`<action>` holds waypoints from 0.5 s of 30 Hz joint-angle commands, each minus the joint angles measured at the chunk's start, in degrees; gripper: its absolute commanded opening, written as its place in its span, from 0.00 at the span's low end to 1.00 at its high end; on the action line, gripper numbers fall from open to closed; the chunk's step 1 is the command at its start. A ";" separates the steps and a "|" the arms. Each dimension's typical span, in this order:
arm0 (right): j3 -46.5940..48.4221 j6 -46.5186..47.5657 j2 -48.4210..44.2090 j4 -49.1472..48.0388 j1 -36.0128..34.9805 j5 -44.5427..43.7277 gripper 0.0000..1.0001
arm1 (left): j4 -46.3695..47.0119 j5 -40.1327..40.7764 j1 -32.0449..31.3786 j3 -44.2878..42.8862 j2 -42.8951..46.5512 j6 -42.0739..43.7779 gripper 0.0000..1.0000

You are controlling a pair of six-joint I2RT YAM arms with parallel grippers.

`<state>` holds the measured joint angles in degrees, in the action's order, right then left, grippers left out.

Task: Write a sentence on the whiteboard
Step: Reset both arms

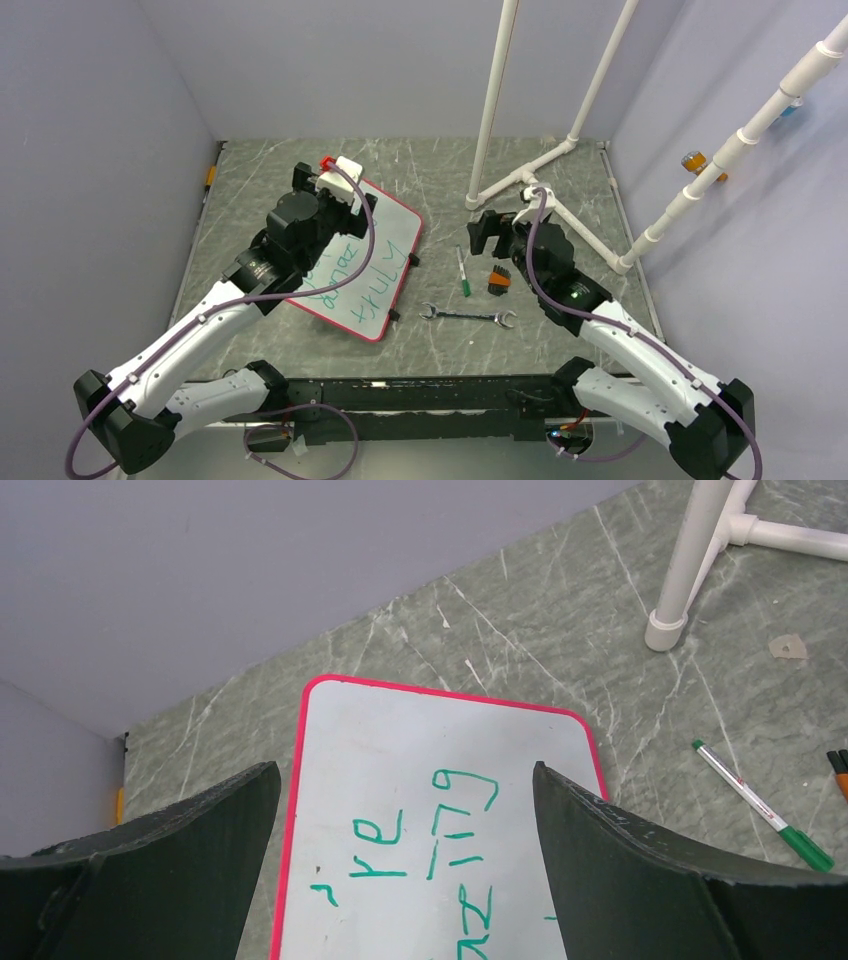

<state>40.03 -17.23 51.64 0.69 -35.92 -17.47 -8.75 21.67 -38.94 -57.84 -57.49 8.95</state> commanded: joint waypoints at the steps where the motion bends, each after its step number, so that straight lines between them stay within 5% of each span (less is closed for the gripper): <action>1: -1.90 0.78 -2.33 -6.43 0.20 1.45 1.00 | 2.94 2.04 -0.60 -0.17 1.17 0.94 0.99; 15: -3.00 0.85 -3.73 -9.06 0.18 3.89 1.00 | 2.50 2.21 -0.79 -0.58 0.73 0.63 0.99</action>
<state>36.53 -17.04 48.25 -5.08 -35.92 -14.85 -7.99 22.87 -39.48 -57.84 -57.45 9.39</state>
